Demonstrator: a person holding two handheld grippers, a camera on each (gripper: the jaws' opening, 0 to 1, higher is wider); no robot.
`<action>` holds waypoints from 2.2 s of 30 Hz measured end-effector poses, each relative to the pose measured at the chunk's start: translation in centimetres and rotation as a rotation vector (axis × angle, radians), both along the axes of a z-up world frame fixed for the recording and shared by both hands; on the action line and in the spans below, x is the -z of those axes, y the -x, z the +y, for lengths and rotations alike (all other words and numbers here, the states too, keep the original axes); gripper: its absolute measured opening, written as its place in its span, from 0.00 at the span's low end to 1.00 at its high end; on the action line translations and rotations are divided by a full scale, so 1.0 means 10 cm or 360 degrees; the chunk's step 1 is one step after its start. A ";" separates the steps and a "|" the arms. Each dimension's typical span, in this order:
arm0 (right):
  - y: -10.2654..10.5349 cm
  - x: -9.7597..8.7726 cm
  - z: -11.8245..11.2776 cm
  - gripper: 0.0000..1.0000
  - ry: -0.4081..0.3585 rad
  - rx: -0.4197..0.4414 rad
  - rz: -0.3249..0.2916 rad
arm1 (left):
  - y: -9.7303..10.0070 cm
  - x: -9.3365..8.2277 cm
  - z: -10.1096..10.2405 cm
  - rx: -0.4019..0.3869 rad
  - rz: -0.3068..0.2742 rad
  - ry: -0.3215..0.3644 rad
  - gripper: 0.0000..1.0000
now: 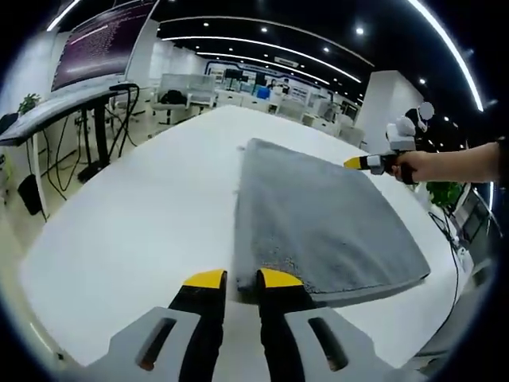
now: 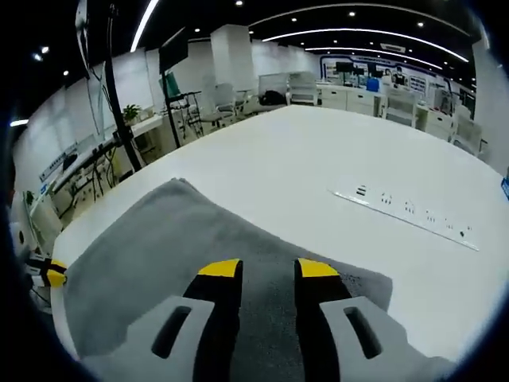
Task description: Fold the towel on the table until its edges align and the towel forms a compact rectangular stack.
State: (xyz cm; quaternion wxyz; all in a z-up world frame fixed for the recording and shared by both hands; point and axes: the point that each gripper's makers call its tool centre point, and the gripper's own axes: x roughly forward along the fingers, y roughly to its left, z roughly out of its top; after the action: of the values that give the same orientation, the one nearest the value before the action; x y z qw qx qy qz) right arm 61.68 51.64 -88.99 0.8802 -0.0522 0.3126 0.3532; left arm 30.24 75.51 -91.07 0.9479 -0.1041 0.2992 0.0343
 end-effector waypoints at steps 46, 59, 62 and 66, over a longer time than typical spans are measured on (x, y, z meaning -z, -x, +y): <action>0.01 0.24 -0.92 0.01 0.0316 -0.0085 -0.0164 | -0.09 0.02 -0.14 0.0247 0.0307 -0.0349 0.07; 0.12 0.24 -1.21 0.01 0.0384 -0.0155 -0.0207 | -0.09 -0.02 -0.40 0.0479 0.0450 -0.0641 0.06; 0.15 0.24 -1.33 0.01 0.0394 -0.0157 -0.0199 | -0.06 -0.02 -0.55 0.0459 0.0429 -0.0485 0.06; 0.16 0.25 -1.53 0.01 0.0387 -0.0140 -0.0172 | -0.01 -0.04 -0.71 0.0493 0.0426 -0.0459 0.06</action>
State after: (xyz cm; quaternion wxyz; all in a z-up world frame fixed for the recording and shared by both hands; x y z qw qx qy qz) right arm 60.08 36.31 -91.48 0.8666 -0.1911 0.3027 0.3475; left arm 30.36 68.41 -90.71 0.8988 0.0848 0.4264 -0.0557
